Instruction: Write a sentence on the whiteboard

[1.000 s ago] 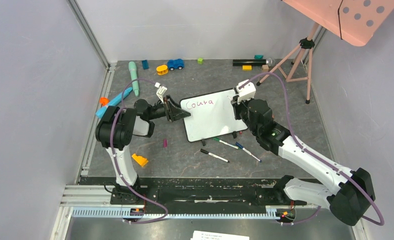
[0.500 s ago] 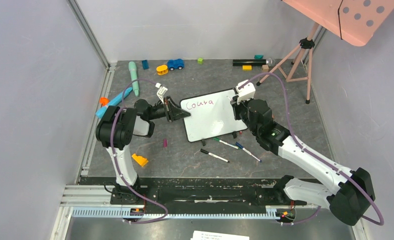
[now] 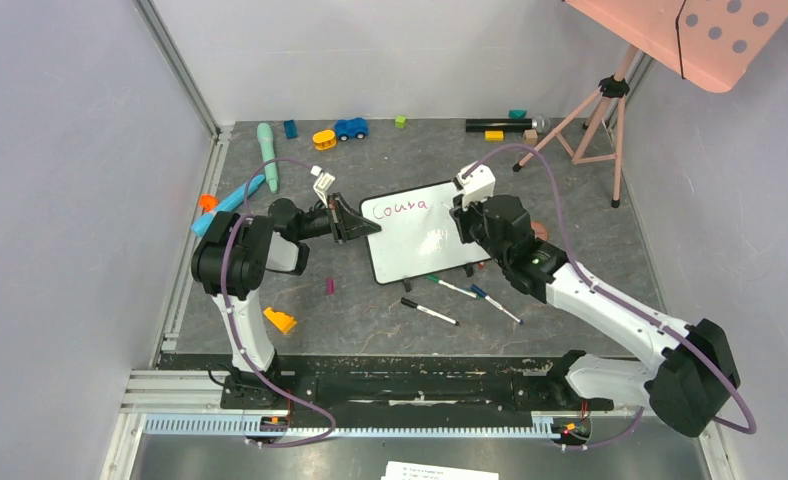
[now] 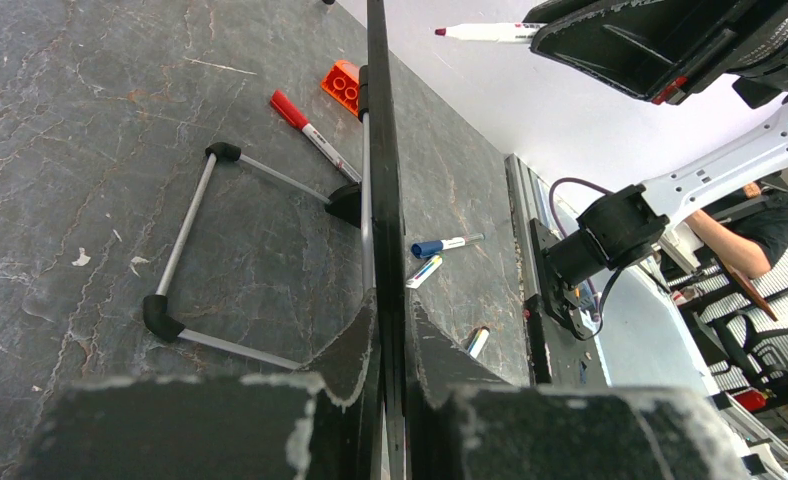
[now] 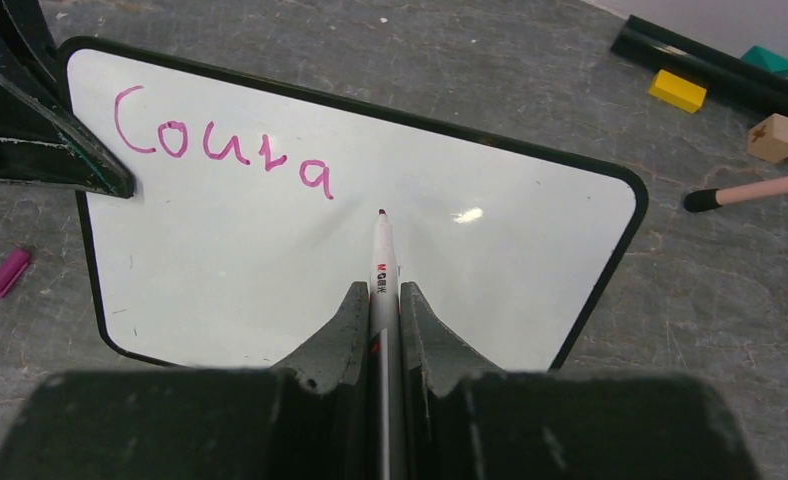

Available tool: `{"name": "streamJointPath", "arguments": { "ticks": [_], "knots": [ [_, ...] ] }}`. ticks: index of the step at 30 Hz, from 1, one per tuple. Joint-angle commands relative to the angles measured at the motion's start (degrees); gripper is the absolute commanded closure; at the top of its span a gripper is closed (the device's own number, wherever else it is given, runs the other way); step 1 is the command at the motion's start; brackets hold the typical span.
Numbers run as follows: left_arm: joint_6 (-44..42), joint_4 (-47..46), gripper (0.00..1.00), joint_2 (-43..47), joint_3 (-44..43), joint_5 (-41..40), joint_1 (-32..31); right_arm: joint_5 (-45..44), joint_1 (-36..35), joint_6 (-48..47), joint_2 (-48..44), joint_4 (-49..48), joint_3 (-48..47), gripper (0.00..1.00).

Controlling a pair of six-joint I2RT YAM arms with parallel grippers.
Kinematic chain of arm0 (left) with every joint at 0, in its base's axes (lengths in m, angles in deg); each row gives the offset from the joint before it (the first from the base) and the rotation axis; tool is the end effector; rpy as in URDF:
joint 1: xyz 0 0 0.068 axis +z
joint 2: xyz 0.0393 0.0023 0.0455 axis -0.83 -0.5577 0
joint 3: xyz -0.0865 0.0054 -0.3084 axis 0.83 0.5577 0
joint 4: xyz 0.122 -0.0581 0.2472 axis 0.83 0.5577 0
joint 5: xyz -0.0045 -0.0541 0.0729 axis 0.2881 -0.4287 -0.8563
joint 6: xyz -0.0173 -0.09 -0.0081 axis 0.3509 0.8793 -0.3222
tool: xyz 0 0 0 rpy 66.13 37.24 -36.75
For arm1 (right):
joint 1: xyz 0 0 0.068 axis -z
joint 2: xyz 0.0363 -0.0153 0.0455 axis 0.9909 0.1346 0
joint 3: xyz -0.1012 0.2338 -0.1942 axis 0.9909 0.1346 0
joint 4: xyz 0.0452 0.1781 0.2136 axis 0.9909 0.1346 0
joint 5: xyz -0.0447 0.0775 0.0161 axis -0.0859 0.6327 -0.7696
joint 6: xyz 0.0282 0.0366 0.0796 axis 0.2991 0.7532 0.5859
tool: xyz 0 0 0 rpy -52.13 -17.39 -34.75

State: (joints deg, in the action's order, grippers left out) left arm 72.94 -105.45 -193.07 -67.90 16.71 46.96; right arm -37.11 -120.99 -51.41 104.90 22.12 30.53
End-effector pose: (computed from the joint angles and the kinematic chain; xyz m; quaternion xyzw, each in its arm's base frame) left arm 0.3619 -0.1358 0.1852 0.2345 0.6389 -0.6179 0.3937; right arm 0.2573 0.1813 0.3221 -0.2074 0.7752 0.0981 0.5886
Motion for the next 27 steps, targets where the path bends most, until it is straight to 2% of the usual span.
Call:
{"name": "streamJointPath", "arguments": {
  "ticks": [1, 11, 27],
  "knots": [
    [0.07, -4.79, 0.98, -0.16, -0.93, 1.44, -0.26, 2.79, 0.31, -0.04, 2.38, -0.86, -4.43, 1.00],
    [0.24, -4.79, 0.98, -0.34, -1.15, 1.49, -0.26, 4.22, 0.36, -0.39, 7.95, 0.50, -9.06, 1.00],
    [0.33, -4.79, 0.98, -0.26, -1.23, 1.58, -0.26, 1.84, 0.39, -0.70, 9.05, 1.51, -9.85, 1.00]
  ]
}}
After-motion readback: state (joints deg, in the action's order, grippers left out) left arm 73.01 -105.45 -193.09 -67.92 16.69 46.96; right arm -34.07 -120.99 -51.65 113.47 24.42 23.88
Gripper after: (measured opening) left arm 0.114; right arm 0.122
